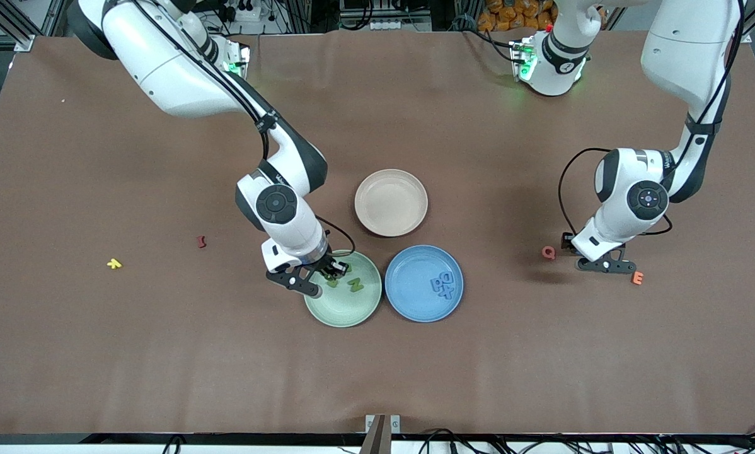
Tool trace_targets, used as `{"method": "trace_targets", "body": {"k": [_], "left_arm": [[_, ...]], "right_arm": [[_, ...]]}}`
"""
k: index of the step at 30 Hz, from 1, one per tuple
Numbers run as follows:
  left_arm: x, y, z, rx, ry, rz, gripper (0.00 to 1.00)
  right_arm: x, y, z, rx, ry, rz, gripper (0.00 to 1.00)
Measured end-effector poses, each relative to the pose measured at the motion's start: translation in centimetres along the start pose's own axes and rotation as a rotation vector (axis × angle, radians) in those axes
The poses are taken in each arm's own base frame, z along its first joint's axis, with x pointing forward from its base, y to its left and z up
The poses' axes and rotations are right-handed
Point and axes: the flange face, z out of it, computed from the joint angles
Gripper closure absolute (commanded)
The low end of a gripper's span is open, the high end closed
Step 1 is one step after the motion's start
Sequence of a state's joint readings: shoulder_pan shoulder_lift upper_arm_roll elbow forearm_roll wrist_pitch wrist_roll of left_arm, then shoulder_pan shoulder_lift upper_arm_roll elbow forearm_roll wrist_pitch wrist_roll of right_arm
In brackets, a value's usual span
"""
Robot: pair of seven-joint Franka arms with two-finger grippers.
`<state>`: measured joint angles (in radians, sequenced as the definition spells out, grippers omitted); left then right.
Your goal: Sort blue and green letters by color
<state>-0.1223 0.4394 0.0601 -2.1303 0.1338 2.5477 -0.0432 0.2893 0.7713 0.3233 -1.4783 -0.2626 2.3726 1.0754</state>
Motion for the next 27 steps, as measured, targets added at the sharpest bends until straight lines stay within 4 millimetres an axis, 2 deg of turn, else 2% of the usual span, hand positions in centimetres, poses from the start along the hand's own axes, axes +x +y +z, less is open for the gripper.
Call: {"method": "trace_targets", "body": {"k": [6, 10, 12, 13, 14, 18, 20, 22, 23, 25, 26, 27], "left_arm": [[0.8, 1.8, -2.7, -0.007, -0.003, -0.002, 0.8], [1.7, 4.1, -5.1, -0.016, 0.008, -0.025, 0.8], [2.1, 5.4, -6.0, -0.018, 0.015, -0.036, 0.8], [2.7, 8.3, -7.4, -0.02, 0.03, -0.058, 0.8], [2.7, 9.7, -7.8, -0.024, 0.032, -0.07, 0.8], [2.8, 11.3, -8.2, -0.038, 0.035, -0.106, 0.8], [2.8, 12.6, -8.5, -0.044, 0.038, -0.123, 0.8], [2.7, 13.9, -8.7, -0.048, 0.041, -0.135, 0.8], [2.7, 14.7, -8.9, -0.049, 0.042, -0.141, 0.8], [2.6, 16.7, -9.2, -0.051, 0.046, -0.152, 0.8], [2.5, 17.6, -9.4, -0.052, 0.047, -0.156, 0.8], [2.4, 18.9, -9.6, -0.053, 0.048, -0.162, 0.8]], "right_arm": [[0.4, -0.4, -0.1, 0.01, 0.005, 0.003, 1.0], [0.2, -0.6, 0.1, 0.011, 0.003, -0.002, 1.0], [0.1, -0.7, 0.3, 0.01, 0.001, -0.003, 1.0], [-0.1, -0.7, 0.5, 0.008, -0.002, -0.005, 1.0], [-0.2, -0.8, 0.6, 0.008, -0.003, -0.008, 1.0], [-0.5, -1.0, 0.8, 0.007, -0.005, -0.012, 1.0], [-0.6, -1.2, 1.0, 0.008, -0.007, -0.014, 0.96], [-0.8, -1.4, 1.2, 0.009, -0.009, -0.017, 0.83], [-0.9, -1.5, 1.4, 0.009, -0.01, -0.019, 0.72], [-1.1, -1.7, 1.7, 0.01, -0.013, -0.021, 0.4], [-1.2, -1.8, 1.8, 0.009, -0.014, -0.023, 0.13], [-1.3, -1.9, 2.0, 0.009, -0.016, -0.024, 0.0]]}}
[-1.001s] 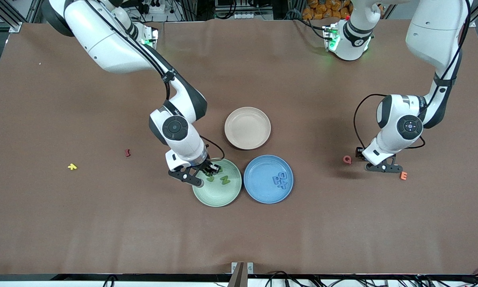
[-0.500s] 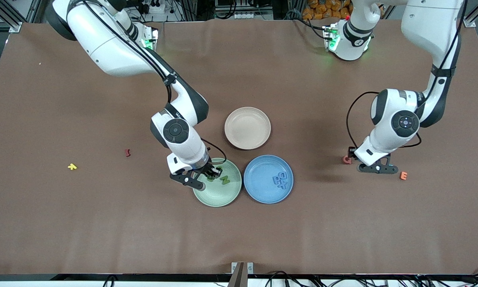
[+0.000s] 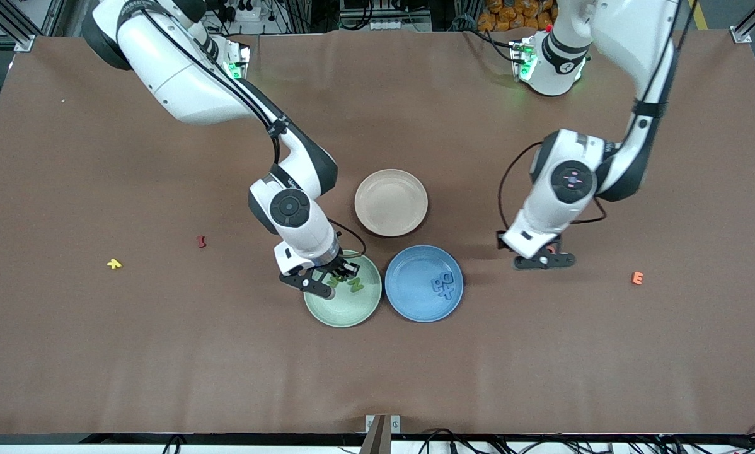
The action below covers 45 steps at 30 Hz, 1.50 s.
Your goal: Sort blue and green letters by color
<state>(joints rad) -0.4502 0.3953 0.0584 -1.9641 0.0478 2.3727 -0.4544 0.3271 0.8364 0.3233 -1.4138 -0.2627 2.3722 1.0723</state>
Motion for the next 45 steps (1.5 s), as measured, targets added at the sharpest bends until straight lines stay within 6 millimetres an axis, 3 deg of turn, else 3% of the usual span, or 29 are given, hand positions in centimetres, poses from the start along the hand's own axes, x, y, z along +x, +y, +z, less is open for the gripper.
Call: {"method": "trace_targets", "body": {"k": [4, 17, 22, 29, 39, 45], "left_arm": [[-0.8, 3.6, -0.3, -0.001, 0.0, -0.025, 0.8], [0.5, 10.7, 0.5, 0.011, -0.003, -0.109, 0.8], [1.2, 12.4, 0.8, 0.013, -0.001, -0.12, 0.8], [1.9, 13.3, 0.8, 0.0, 0.002, -0.127, 0.8], [2.9, 13.5, -0.7, -0.042, 0.009, -0.158, 0.8], [3.2, 13.8, -0.5, -0.052, 0.006, -0.165, 0.8]], "right_arm": [[0.0, -0.1, 0.4, 0.0, -0.002, 0.001, 0.0], [0.9, 0.0, -0.1, -0.01, 0.031, -0.019, 0.0], [1.7, 0.7, -0.5, -0.082, 0.045, -0.06, 0.0], [3.6, 1.3, -3.3, -0.167, 0.022, -0.12, 0.0], [5.8, 2.3, -9.4, -0.207, 0.022, -0.188, 0.0], [6.8, 3.1, -12.8, -0.188, 0.011, -0.185, 0.0]]}}
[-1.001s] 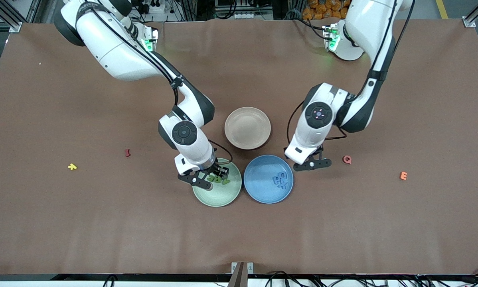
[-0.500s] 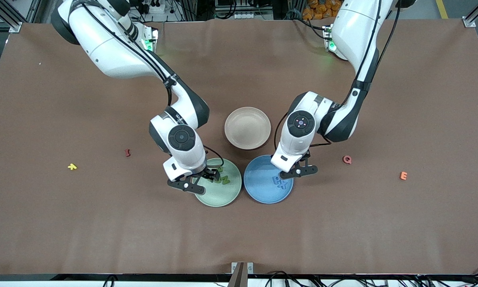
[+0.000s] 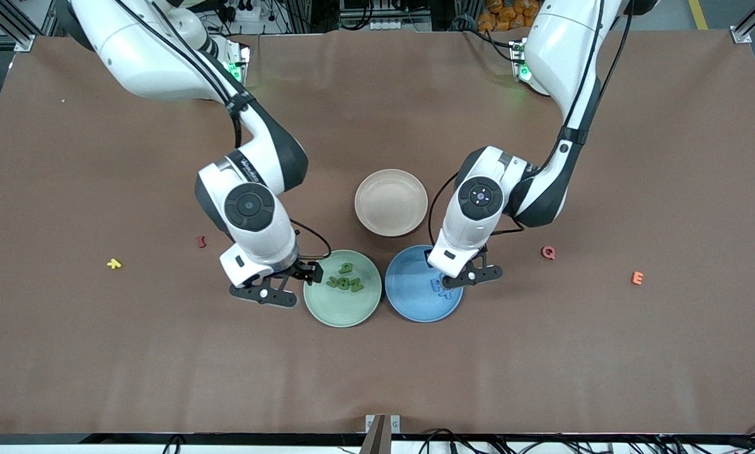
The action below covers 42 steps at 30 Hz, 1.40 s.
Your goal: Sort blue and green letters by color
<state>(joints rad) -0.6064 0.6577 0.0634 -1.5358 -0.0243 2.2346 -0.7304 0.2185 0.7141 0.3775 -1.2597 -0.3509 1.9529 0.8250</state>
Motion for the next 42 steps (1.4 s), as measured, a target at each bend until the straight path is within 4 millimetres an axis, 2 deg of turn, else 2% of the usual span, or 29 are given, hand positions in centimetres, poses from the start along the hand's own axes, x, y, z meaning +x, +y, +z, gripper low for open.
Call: {"method": "trace_targets", "body": {"k": [7, 14, 16, 17, 18, 20, 21, 26, 31, 40, 42], "left_arm": [[0.4, 0.4, 0.6, -0.003, 0.0, -0.002, 0.8], [1.0, 0.6, 1.1, -0.005, 0.004, -0.006, 0.8], [1.0, 0.6, 1.2, -0.005, 0.004, -0.007, 0.76], [1.1, 0.6, 1.2, -0.005, 0.004, -0.007, 0.59], [1.1, 0.6, 1.2, -0.005, 0.004, -0.007, 0.31], [1.1, 0.6, 1.2, -0.006, 0.005, -0.008, 0.14], [1.2, 0.6, 1.1, -0.006, 0.006, -0.008, 0.0], [1.4, 0.4, 1.1, -0.007, 0.008, -0.011, 0.0], [1.5, 0.3, 1.0, -0.007, 0.008, -0.017, 0.0], [1.6, 0.2, 1.0, -0.008, 0.01, -0.032, 0.0], [2.0, 0.0, 0.8, -0.01, 0.013, -0.037, 0.0]], "right_arm": [[1.0, 2.2, -2.7, 0.003, -0.012, -0.017, 0.0], [1.4, 4.3, -7.5, -0.007, 0.019, -0.048, 0.0], [1.4, 4.8, -8.8, -0.01, 0.029, -0.06, 0.0], [1.4, 5.0, -9.4, -0.012, 0.033, -0.067, 0.0], [1.4, 5.3, -10.0, -0.014, 0.037, -0.076, 0.0], [1.4, 5.8, -11.0, -0.02, 0.041, -0.094, 0.0], [1.3, 6.0, -11.3, -0.024, 0.041, -0.101, 0.0], [1.1, 6.9, -12.6, -0.029, 0.019, -0.142, 0.0], [1.9, 9.2, -13.6, 0.0, -0.005, -0.182, 0.0], [5.6, 16.8, -14.7, 0.01, 0.006, -0.217, 0.0], [6.1, 17.9, -14.9, 0.008, 0.007, -0.221, 0.0]]}}
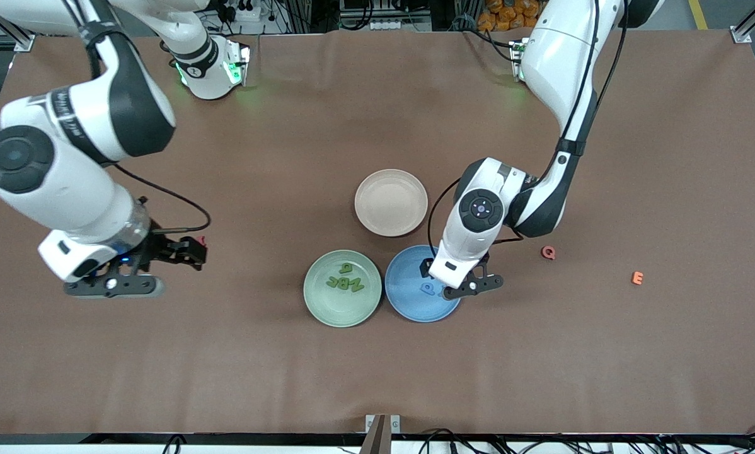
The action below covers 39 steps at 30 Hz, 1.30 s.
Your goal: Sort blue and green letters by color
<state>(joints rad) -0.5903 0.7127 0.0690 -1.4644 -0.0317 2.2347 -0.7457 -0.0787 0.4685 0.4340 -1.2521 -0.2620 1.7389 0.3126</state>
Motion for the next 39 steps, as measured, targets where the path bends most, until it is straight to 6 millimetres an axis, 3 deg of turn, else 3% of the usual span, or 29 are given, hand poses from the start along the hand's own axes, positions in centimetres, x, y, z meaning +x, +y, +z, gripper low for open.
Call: {"method": "trace_targets", "body": {"k": [5, 9, 16, 22, 28, 32, 39], "left_arm": [[2.3, -1.8, -1.5, -0.015, 0.02, -0.023, 0.0], [4.6, -4.5, -2.6, -0.014, 0.025, -0.01, 0.0], [9.1, -11.2, -3.0, 0.002, 0.021, 0.061, 0.0], [12.0, -16.8, -2.7, 0.018, 0.017, 0.113, 0.0], [13.2, -20.6, -2.0, 0.04, 0.002, 0.144, 0.0], [13.4, -21.8, -1.6, 0.045, -0.01, 0.158, 0.0], [13.8, -23.4, -1.2, 0.051, -0.018, 0.19, 0.0]], "right_arm": [[0.0, 2.6, -0.4, -0.012, -0.018, -0.002, 0.0], [0.1, 4.9, -0.6, -0.017, -0.022, 0.015, 0.0], [0.5, 9.5, -0.3, -0.021, -0.026, 0.032, 0.0], [0.7, 11.9, -0.3, -0.023, -0.02, 0.062, 0.0], [0.9, 13.9, -0.7, -0.023, -0.003, 0.081, 0.0], [0.8, 15.4, -1.6, -0.026, 0.01, 0.066, 0.0], [-0.4, 18.3, -4.8, -0.029, 0.034, 0.039, 0.0]]}}
